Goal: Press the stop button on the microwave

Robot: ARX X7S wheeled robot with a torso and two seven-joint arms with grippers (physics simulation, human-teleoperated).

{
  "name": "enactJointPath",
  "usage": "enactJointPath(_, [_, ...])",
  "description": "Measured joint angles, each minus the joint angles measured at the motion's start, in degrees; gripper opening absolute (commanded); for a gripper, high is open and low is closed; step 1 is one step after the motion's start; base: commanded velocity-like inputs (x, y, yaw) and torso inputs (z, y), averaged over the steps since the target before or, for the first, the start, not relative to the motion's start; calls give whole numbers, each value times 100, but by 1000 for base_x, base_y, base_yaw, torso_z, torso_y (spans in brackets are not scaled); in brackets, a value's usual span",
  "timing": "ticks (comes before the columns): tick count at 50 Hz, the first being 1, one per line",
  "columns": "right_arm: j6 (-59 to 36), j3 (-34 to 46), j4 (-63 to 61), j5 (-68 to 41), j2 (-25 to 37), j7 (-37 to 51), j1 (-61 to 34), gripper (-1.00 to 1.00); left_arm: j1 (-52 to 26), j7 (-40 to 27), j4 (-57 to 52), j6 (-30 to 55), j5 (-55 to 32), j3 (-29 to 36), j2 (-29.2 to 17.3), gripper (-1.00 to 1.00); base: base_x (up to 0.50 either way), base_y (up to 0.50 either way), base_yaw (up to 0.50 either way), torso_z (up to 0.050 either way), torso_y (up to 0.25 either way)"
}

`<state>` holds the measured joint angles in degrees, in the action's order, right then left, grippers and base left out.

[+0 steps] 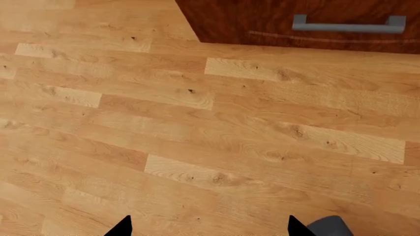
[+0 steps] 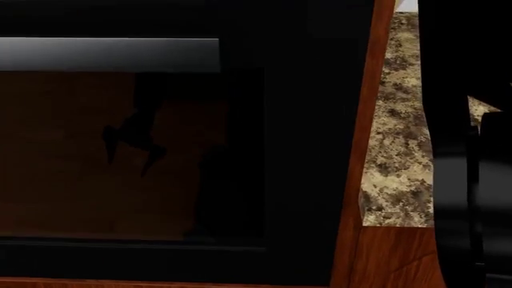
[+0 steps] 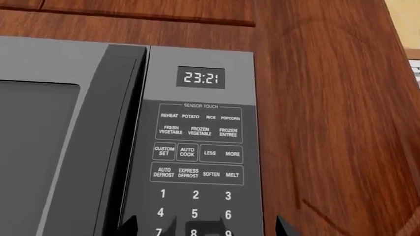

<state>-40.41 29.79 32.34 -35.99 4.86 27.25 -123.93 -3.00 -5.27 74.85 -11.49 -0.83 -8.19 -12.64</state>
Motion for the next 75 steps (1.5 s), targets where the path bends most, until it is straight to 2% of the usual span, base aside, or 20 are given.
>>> enactJointPath(10, [-16,75,17,13,7,2,1,100,27,-1,15,2,-2,-8,1,100,263,0,0,0,0])
enactJointPath(31, [16,56,17,-126,20,-3,75,100,5,0,11,0,0,-1,1,100,0,0,0,0,0])
enactJointPath(37, [40,40,38,-169,12,-32,87,100,28,-1,15,2,-2,-8,1,100,461,0,0,0,0])
enactJointPath(75, [-186,115,-254,-374,84,190,248,100,7,0,13,1,-1,-2,1,100,0,0,0,0,0])
